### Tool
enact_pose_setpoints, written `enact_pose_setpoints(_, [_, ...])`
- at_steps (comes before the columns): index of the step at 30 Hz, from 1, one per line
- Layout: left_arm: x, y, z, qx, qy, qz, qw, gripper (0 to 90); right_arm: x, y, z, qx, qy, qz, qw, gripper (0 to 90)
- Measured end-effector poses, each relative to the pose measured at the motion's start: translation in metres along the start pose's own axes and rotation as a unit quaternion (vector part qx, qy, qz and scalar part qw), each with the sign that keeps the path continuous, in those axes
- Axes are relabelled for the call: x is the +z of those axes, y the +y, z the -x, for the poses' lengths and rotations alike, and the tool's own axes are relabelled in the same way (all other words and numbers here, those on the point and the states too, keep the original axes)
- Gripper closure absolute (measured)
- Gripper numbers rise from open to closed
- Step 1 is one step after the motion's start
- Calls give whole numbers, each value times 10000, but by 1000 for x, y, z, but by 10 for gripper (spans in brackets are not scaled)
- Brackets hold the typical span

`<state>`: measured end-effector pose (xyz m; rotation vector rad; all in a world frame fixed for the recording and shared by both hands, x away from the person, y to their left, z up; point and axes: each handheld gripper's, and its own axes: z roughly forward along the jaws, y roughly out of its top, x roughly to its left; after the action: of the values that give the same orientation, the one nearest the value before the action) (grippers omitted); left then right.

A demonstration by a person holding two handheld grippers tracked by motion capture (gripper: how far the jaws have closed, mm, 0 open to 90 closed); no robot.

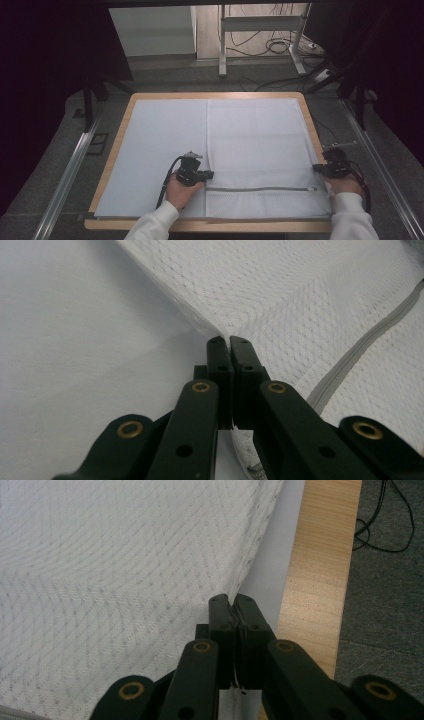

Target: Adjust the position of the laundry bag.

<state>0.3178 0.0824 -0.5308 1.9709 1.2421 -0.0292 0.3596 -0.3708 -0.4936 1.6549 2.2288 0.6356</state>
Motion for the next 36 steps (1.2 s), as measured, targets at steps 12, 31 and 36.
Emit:
enact_pose_setpoints(12, [-1,0,-1,-17,-9,0,10000,895,-2,-1,1,30,43,82,10000,874])
enact_pose_setpoints(31, [-4,1,-7,-67,-3,16,10000,897,-1,-1,1,68,179,174,9997,877])
enact_pose_setpoints(36, [-5,1,-9,-73,-7,18,10000,897,0,-1,0,44,182,191,9996,878])
